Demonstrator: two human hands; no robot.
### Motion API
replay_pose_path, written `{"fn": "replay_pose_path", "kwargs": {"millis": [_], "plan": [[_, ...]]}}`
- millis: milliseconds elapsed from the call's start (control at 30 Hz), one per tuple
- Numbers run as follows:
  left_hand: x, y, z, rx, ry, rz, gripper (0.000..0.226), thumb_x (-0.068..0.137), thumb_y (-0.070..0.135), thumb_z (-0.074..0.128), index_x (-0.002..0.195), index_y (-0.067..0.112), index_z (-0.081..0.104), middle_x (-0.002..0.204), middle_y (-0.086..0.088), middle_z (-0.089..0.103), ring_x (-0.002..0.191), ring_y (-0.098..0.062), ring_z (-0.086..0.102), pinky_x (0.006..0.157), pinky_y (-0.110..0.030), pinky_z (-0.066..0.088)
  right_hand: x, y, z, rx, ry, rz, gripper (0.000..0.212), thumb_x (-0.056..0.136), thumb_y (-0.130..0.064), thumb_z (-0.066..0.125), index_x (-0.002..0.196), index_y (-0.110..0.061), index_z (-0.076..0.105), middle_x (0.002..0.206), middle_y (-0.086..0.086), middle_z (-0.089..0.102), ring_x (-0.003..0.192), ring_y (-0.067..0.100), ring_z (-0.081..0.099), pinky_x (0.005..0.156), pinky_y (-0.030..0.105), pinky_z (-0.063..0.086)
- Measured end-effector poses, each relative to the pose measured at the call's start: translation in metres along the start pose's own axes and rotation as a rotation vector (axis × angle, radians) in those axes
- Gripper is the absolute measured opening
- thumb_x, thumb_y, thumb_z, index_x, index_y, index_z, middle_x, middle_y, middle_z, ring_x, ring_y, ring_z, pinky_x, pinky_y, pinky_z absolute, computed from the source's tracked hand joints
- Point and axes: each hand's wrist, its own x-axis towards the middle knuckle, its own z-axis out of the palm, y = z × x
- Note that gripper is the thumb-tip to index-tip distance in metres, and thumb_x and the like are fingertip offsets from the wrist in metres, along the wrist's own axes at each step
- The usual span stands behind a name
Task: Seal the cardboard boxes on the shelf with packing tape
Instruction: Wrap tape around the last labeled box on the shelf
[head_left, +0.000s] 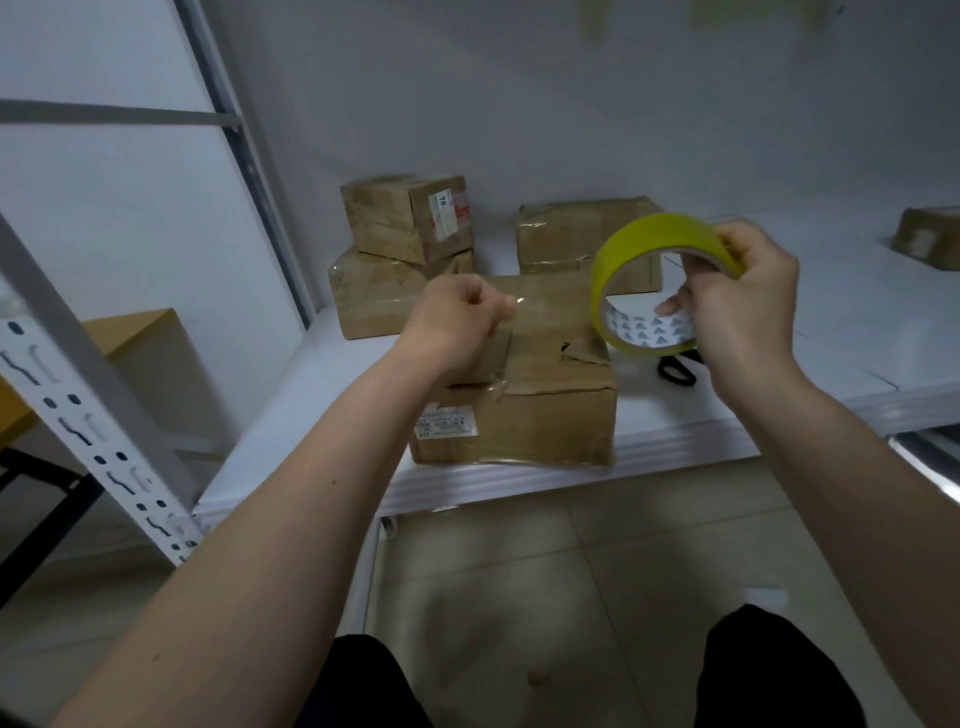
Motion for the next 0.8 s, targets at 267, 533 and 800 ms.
{"fn": "replay_pose_path", "kwargs": {"millis": [267, 533, 800], "plan": [[0.010, 0.006, 0.035, 0.114, -0.025, -0.098, 0.037, 0.097, 0.026, 0.062, 0.062, 0.014, 0.059, 0.059, 0.002, 0.054, 0.054, -0.011, 0.052, 0.061, -0.027, 0.042, 0.009, 0.029, -0.016, -0.121, 0.086, 0.077, 0.030, 0.080, -0.008, 0.057, 0.058, -0.029, 0.059, 0.049, -0.014, 0.051, 0.060, 0.024, 0.054, 0.057, 0.035, 0.045], [0.014, 0.004, 0.044, 0.221, -0.008, -0.109, 0.036, 0.094, 0.034, 0.064, 0.063, 0.017, 0.057, 0.069, -0.002, 0.060, 0.073, -0.022, 0.060, 0.084, -0.041, 0.054, 0.013, 0.041, -0.016, -0.206, 0.056, 0.097, 0.030, 0.084, -0.006, 0.059, 0.061, -0.025, 0.057, 0.057, -0.005, 0.051, 0.061, 0.021, 0.051, 0.063, 0.040, 0.052], [0.017, -0.001, 0.046, 0.266, 0.023, -0.103, 0.034, 0.093, 0.035, 0.065, 0.064, 0.020, 0.058, 0.070, 0.000, 0.060, 0.081, -0.025, 0.063, 0.084, -0.041, 0.053, 0.018, 0.047, -0.013, -0.210, 0.020, 0.085, 0.024, 0.085, -0.005, 0.060, 0.066, -0.020, 0.060, 0.057, -0.004, 0.050, 0.059, 0.018, 0.048, 0.061, 0.038, 0.050]]}}
